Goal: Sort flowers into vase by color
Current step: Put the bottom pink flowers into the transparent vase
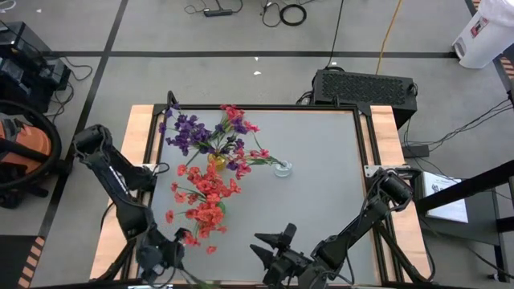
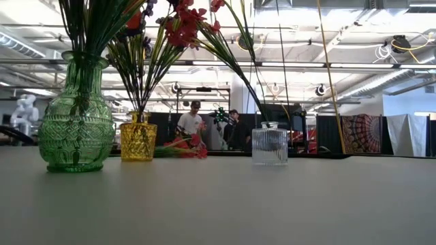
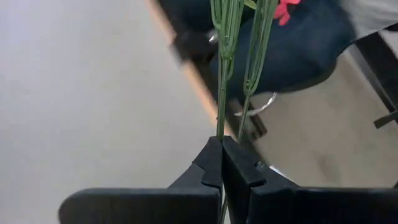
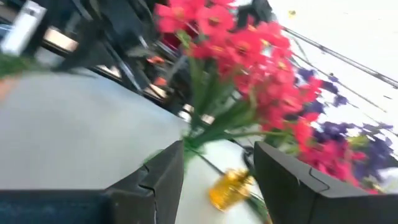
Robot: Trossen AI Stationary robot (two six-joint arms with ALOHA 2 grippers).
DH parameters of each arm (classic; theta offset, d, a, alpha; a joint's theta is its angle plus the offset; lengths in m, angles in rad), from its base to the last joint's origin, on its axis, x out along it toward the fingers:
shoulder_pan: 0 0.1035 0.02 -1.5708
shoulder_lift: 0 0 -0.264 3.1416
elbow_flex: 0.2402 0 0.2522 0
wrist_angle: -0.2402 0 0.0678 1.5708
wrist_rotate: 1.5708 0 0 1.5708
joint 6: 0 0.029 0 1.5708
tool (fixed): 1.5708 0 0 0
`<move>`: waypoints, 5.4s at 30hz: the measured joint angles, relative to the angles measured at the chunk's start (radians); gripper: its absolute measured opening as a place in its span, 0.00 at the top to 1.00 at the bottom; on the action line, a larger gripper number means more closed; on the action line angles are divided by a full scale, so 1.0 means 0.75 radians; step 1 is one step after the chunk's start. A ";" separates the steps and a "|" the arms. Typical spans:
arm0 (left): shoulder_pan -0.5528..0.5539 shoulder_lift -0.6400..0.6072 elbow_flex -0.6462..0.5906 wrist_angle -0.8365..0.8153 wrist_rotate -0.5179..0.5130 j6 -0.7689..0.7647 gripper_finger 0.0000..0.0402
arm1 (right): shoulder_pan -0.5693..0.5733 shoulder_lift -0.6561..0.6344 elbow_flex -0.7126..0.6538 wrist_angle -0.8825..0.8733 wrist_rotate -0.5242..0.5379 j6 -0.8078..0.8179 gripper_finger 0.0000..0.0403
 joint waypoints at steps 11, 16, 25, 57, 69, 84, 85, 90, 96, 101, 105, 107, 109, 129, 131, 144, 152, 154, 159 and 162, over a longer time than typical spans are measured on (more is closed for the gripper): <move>-0.089 -0.001 0.285 -0.013 -0.127 0.299 0.99 | 0.098 -0.077 0.000 -0.018 0.065 -0.035 0.54; -0.113 -0.001 0.397 0.001 -0.198 0.474 0.99 | 0.150 -0.117 0.000 -0.073 0.063 -0.012 0.54; -0.096 -0.001 0.526 0.194 -0.580 0.823 0.99 | 0.145 -0.172 0.000 -0.067 -0.197 0.007 0.54; 0.296 0.000 0.543 0.784 -0.449 1.035 0.99 | 0.052 -0.188 -0.001 0.701 -0.441 -0.506 0.54; 0.465 0.001 0.543 0.759 -0.407 1.123 0.99 | -0.015 -0.246 -0.001 0.688 -0.570 -0.409 0.54; 0.650 0.003 0.543 0.758 -0.290 1.128 0.99 | -0.148 -0.332 -0.001 0.639 -0.583 -0.329 0.54; 0.658 0.003 0.543 0.758 -0.281 1.128 0.99 | -0.155 -0.334 -0.001 0.625 -0.594 -0.314 0.54; 0.680 0.003 0.543 0.757 -0.237 1.121 0.99 | -0.177 -0.334 -0.001 0.609 -0.609 -0.294 0.54; 0.670 0.003 0.543 0.757 -0.235 1.120 0.99 | -0.177 -0.334 -0.001 0.606 -0.603 -0.303 0.57; 0.665 0.003 0.543 0.756 -0.235 1.120 0.98 | -0.175 -0.334 -0.001 0.607 -0.601 -0.305 0.68; 0.660 0.003 0.543 0.730 -0.236 1.124 0.98 | -0.175 -0.334 -0.001 0.607 -0.559 -0.319 0.82; 0.660 0.003 0.543 0.722 -0.236 1.124 0.98 | -0.174 -0.334 -0.001 0.608 -0.531 -0.341 0.90; 0.662 0.003 0.543 0.722 -0.239 1.124 0.96 | -0.174 -0.334 -0.001 0.610 -0.527 -0.344 0.97; 0.444 -0.223 0.543 0.538 -0.524 1.304 0.70 | -0.016 -0.403 -0.001 0.714 0.102 -0.811 1.00; 0.392 -0.274 0.543 0.476 -0.597 1.296 0.70 | -0.003 -0.416 -0.001 0.712 0.195 -0.862 1.00; 0.057 -0.523 0.543 -0.054 -1.100 0.976 0.70 | 0.139 -0.826 -0.346 0.710 0.238 -0.837 1.00; -0.022 -0.571 0.543 -0.388 -1.275 0.747 0.70 | 0.183 -1.297 -0.834 0.710 0.228 -0.606 1.00; -0.038 -0.591 0.543 -0.478 -1.293 0.660 0.70 | 0.175 -1.401 -0.961 0.710 0.176 -0.521 1.00; -0.065 -0.652 0.543 -0.714 -1.320 0.403 0.70 | 0.109 -1.578 -1.225 0.707 -0.072 -0.276 1.00; -0.071 -0.675 0.543 -0.872 -1.321 0.243 0.70 | 0.024 -1.610 -1.321 0.703 -0.160 -0.141 1.00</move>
